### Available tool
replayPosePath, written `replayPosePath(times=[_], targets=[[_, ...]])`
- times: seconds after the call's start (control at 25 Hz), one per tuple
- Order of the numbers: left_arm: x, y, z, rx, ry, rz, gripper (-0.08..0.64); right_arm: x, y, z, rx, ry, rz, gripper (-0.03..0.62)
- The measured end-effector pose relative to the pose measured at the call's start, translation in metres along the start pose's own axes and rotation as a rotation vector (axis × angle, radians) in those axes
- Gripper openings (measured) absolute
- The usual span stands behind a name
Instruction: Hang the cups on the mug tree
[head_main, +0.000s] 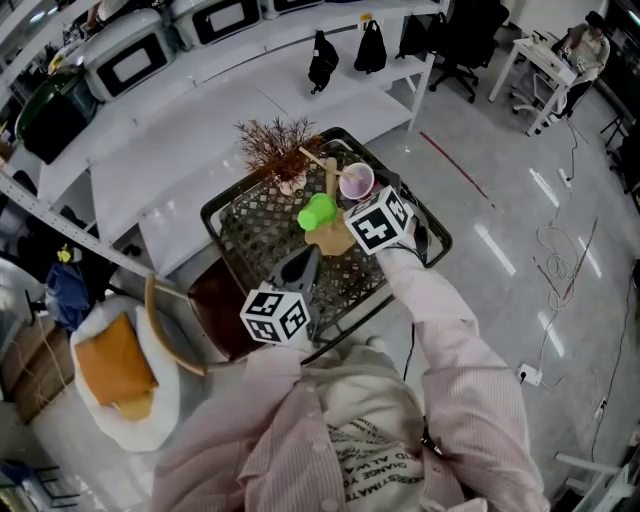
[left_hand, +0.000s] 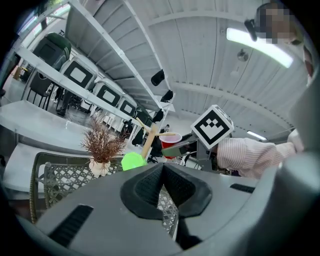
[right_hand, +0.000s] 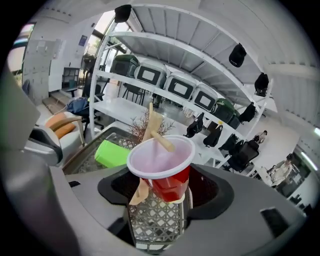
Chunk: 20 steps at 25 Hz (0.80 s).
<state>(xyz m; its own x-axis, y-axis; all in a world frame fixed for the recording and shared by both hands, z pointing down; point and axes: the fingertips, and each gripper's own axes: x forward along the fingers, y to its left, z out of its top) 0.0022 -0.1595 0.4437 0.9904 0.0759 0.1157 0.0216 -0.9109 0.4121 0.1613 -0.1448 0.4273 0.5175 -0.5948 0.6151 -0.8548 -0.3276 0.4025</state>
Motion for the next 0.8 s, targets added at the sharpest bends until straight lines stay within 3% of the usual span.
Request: replayPosePath(times=[0.44, 0.8], targets=[[0.007, 0.001, 0.002, 0.004, 0.007, -0.021, -0.002, 0.002, -0.005, 0.016, -0.21, 0.045, -0.097, 0.299], [0.005, 0.004, 0.003, 0.005, 0.011, -0.017, -0.002, 0.002, -0.003, 0.023, -0.327, 0.064, -0.136, 0.299]])
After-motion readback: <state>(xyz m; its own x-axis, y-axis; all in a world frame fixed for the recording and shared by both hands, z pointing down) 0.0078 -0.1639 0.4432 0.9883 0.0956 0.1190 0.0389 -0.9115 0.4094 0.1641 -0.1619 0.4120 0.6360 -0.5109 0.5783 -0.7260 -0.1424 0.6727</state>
